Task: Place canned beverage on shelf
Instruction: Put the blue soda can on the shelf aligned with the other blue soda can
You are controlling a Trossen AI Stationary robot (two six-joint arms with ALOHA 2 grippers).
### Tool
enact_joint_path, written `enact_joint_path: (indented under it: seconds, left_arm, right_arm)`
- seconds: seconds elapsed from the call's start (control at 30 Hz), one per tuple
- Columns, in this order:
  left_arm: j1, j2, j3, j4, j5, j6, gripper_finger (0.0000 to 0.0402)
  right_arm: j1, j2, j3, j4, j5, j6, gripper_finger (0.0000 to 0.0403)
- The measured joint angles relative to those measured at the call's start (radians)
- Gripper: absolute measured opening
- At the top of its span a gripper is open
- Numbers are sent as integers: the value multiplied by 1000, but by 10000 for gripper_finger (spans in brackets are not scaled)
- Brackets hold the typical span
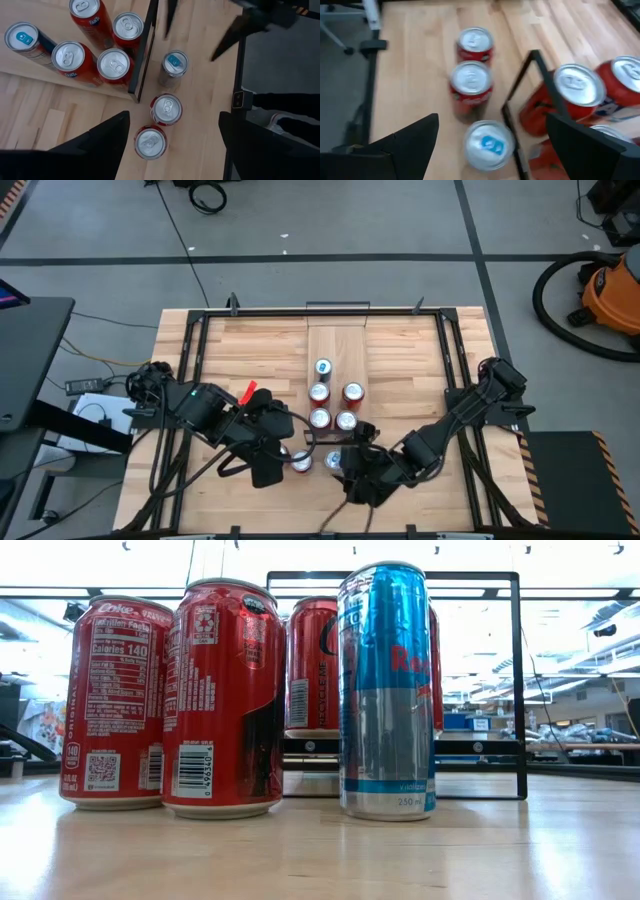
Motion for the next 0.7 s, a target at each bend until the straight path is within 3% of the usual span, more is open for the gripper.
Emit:
enact_joint_path:
  seconds: [0.37,0.6,0.7]
  left_arm:
    - [0,0,0,-1,0,1,318]
    - [0,1,0,-9,1,-6,318]
    - [0,1,0,-11,1,-8,318]
  right_arm:
    - [123,42,7,-3,-37,189,374]
    - [214,159,139,-196,-59,355,374]
    - [250,207,137,-218,-21,459,373]
